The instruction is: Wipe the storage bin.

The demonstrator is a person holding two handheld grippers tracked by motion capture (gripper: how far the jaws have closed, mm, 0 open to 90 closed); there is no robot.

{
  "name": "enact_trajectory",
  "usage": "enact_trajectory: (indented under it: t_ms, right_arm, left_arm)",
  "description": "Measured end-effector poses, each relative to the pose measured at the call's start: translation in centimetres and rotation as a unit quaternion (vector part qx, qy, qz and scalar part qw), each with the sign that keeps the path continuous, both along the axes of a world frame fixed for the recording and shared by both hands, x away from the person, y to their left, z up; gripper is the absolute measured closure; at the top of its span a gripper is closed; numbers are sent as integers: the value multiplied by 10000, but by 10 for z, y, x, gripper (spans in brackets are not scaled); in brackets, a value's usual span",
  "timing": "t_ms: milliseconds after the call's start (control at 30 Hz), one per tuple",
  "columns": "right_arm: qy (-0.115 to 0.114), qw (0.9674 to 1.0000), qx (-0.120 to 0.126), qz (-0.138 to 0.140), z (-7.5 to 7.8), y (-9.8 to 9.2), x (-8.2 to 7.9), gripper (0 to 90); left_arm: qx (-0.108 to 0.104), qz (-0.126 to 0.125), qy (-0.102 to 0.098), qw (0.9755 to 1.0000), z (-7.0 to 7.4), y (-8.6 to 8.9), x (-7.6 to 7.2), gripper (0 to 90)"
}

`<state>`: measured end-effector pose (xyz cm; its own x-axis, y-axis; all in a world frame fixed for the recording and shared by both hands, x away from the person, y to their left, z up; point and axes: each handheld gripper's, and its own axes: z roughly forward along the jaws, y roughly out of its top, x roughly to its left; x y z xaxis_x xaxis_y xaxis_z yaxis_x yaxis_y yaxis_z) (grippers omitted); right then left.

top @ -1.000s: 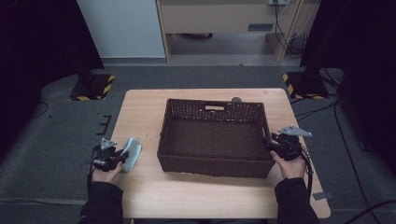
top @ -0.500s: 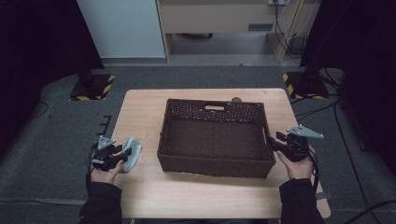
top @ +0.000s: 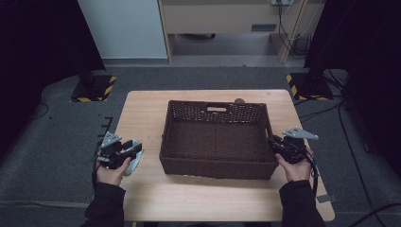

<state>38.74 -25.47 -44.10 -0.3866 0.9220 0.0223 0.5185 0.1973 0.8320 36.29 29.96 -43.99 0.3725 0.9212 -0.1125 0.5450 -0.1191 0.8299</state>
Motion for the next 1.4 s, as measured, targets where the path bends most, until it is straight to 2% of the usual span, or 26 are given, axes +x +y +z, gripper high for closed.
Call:
enact_trajectory:
  t_ms: [100, 200, 367, 433, 467, 567, 667, 733, 900, 967, 1067, 1133, 1167, 1233, 1267, 1333, 1400]
  right_arm:
    - [-25, 10000, 7, -14, -1, 1, 4, 718]
    - [-48, 10000, 32, -31, -1, 2, 9, 719]
    - [-121, 9998, 133, -88, 4, -3, 1, 628]
    - [-151, 9997, 160, -102, 5, -5, -1, 624]
    - [-113, 9998, 158, -50, 4, -7, -5, 651]
    - [-100, 9997, 235, 56, 2, -5, -6, 744]
    - [-154, 9999, 64, -4, 2, -1, -6, 756]
    - [-159, 9998, 92, -49, 1, 0, -5, 762]
    - [-199, 9998, 28, -77, 1, 2, -1, 753]
    - [-204, 9997, 63, -82, 3, 1, -2, 696]
    - [-222, 9997, 72, -34, 9, 1, -7, 669]
    - [-194, 9998, 30, 7, 9, 2, -9, 684]
    - [-160, 9999, 24, 17, 8, 4, -10, 689]
    - [-121, 9996, -244, -36, 5, 7, -10, 753]
    - [-126, 9994, -312, -108, 3, 7, -9, 755]
    - [-128, 9995, -275, -99, 3, 6, -9, 760]
    - [-137, 9995, -241, -117, 2, 5, -5, 770]
  left_arm:
    - [-54, -39, -93, 9999, 7, -3, 1, 532]
    - [-86, -146, -236, 9996, 19, -14, 5, 541]
    - [-174, -293, -312, 9989, 28, -30, 11, 549]
    - [-233, -386, -323, 9985, 30, -38, 13, 550]
    - [-229, -461, -319, 9982, 31, -46, 14, 553]
    - [-164, -576, -279, 9978, 28, -55, 15, 560]
    - [-59, -722, -229, 9971, 21, -62, 15, 569]
    - [3, -783, -175, 9968, 16, -67, 17, 581]
    - [134, -858, 21, 9962, 6, -76, 20, 624]
    - [253, -805, 2, 9964, 4, -78, 20, 644]
    - [87, -836, 92, 9964, 3, -74, 20, 672]
    - [70, -812, 88, 9966, 2, -75, 19, 675]
    - [91, -794, 94, 9968, 3, -76, 18, 676]
    - [146, -784, 80, 9968, 3, -77, 16, 677]
    - [160, -795, 83, 9967, 4, -78, 16, 676]
    - [185, -827, 80, 9964, 4, -78, 16, 673]
    - [170, -748, -38, 9970, 6, -76, 16, 650]
